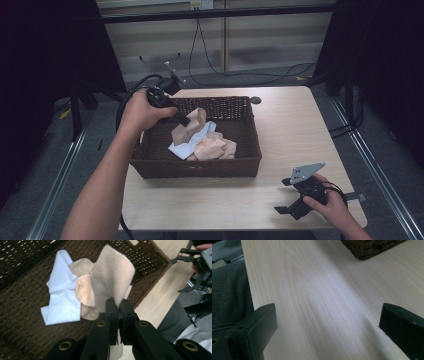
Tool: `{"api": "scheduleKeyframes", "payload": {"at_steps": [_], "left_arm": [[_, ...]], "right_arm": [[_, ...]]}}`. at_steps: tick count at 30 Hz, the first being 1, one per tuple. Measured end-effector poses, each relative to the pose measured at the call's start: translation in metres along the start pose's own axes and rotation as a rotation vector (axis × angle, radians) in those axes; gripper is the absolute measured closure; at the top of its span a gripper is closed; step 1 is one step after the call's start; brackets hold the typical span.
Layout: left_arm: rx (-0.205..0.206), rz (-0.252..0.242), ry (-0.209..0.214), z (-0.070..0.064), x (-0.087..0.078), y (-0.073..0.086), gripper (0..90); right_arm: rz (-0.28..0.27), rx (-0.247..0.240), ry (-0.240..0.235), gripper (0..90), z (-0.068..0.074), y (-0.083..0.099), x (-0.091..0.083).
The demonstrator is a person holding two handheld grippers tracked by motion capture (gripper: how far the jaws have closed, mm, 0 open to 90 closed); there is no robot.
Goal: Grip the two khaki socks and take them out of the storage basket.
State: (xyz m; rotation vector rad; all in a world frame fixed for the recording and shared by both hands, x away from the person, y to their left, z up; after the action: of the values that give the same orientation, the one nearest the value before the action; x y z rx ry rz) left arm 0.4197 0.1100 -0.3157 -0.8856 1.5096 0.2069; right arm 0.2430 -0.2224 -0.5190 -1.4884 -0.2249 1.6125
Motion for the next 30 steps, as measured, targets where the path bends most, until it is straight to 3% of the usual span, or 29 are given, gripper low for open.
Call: {"api": "scheduleKeyframes", "payload": {"at_steps": [11,13,26,30], "left_arm": [[0.065,0.021,0.035,-0.019,-0.012,0.01,86.8],[0.063,0.021,0.042,-0.021,-0.012,0.011,86.9],[0.153,0.059,0.078,-0.044,-0.004,0.029,86.8],[0.156,0.05,0.086,-0.047,-0.002,0.031,86.8]], "right_arm": [[0.005,-0.003,-0.003,0.9,0.001,0.0,0.001],[0.005,-0.002,-0.004,0.9,0.001,0.0,0.001],[0.006,-0.008,-0.001,0.9,0.001,0.0,0.002],[0.008,-0.005,-0.002,0.9,0.001,0.0,0.002]]}}
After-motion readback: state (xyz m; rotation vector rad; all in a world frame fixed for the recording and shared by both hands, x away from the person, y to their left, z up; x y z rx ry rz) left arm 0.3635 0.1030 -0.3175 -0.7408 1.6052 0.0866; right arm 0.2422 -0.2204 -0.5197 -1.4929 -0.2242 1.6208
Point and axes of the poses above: each handheld gripper's, and its own axes: x roughly forward along the jaws, y roughly out of its underside, z roughly to its left, the point moved 5 cm from there along x, roughly forward along the jaws, and after that the axes turned 8 degrees about -y, right-handed, at the moved point
